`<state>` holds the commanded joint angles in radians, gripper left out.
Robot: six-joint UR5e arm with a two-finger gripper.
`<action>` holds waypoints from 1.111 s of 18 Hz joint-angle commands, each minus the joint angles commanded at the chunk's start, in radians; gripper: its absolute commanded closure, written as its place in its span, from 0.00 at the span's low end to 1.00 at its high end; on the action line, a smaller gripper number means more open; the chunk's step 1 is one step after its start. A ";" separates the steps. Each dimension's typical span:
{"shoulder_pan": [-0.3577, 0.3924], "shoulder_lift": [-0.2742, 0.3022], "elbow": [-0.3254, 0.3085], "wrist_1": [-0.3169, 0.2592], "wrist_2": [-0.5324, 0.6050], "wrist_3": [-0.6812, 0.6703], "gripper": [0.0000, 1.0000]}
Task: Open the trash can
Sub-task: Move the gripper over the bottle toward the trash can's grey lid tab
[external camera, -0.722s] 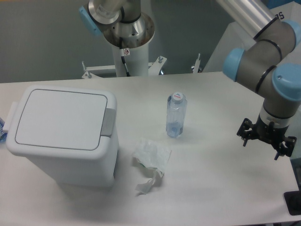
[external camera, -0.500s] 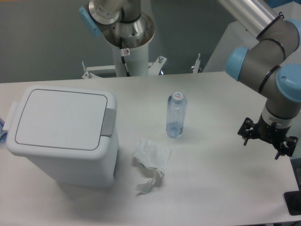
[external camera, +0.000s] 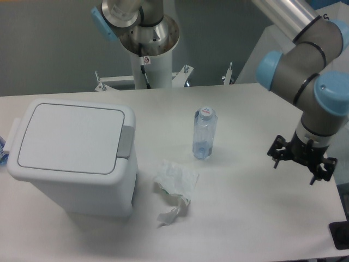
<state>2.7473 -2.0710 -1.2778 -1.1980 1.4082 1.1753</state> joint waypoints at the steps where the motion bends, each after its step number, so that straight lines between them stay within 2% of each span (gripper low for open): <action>1: -0.006 0.006 0.003 -0.005 -0.002 -0.021 0.00; 3: -0.021 0.023 0.009 -0.046 -0.026 -0.086 0.00; 7: -0.052 0.095 0.014 -0.112 -0.087 -0.163 0.00; 10: -0.092 0.136 0.008 -0.140 -0.139 -0.200 0.00; 16: -0.161 0.198 -0.008 -0.146 -0.267 -0.301 0.00; 20: -0.184 0.247 -0.067 -0.137 -0.275 -0.339 0.00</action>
<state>2.5633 -1.8240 -1.3451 -1.3346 1.1336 0.8361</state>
